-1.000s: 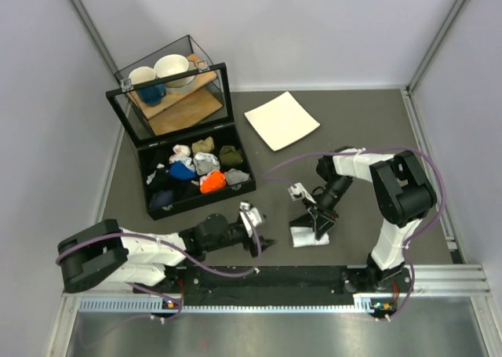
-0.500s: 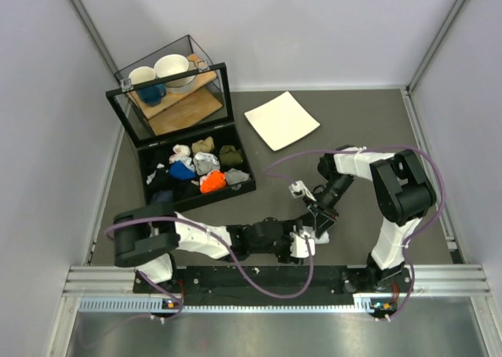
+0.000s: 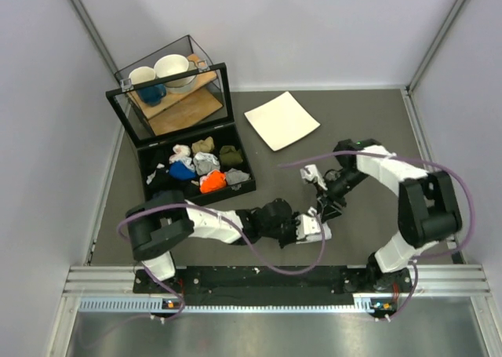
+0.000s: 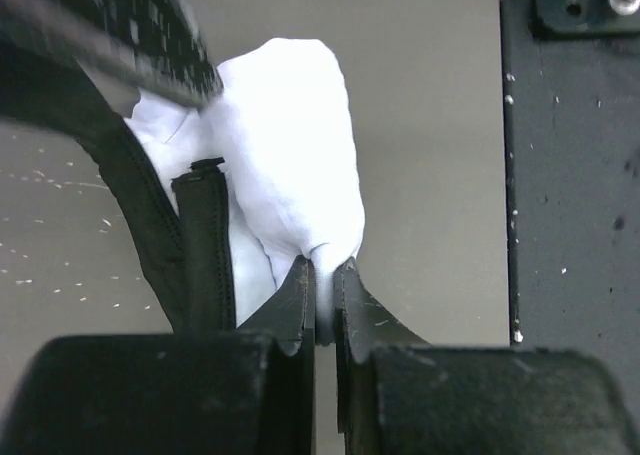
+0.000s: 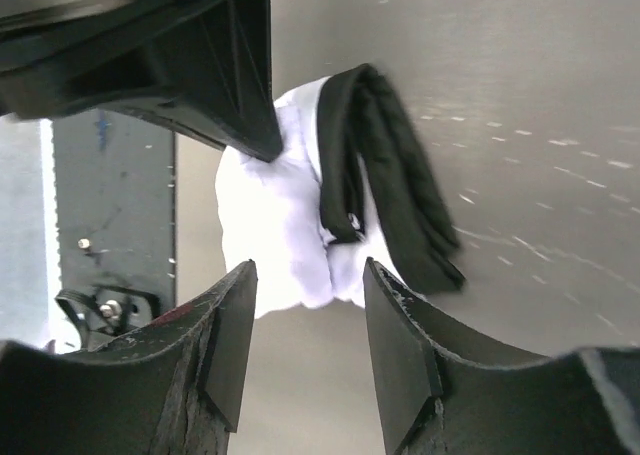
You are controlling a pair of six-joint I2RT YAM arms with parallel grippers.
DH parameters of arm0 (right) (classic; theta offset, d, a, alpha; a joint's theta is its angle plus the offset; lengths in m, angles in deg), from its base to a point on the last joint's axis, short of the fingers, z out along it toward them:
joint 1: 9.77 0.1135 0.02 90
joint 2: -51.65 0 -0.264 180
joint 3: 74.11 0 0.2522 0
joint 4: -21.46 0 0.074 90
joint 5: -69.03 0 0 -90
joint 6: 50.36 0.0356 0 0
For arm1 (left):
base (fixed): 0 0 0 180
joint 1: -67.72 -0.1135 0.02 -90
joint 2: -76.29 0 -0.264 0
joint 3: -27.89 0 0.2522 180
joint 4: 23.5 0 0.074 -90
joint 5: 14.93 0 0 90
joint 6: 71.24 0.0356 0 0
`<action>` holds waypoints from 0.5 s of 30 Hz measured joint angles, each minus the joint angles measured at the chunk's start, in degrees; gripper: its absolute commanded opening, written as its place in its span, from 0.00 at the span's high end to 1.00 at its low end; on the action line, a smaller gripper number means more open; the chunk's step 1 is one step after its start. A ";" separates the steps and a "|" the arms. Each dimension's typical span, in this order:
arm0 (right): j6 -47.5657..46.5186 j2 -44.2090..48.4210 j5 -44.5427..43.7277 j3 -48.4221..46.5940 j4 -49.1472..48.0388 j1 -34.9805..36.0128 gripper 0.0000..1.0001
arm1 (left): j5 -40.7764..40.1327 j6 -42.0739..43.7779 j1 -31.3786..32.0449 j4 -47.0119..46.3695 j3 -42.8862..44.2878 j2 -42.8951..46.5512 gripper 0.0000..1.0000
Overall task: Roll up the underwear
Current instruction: Roll the underwear to the center of the board.
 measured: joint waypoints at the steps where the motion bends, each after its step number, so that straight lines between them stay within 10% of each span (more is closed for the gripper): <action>1: -0.07 2.69 0.00 0.02 -0.55 -1.20 0.51 | 3.10 -2.03 -1.79 0.20 0.61 -0.50 1.00; 15: -13.75 30.60 1.66 14.69 -3.87 -2.75 0.41 | 34.64 -27.17 -18.12 2.29 10.78 -13.16 1.00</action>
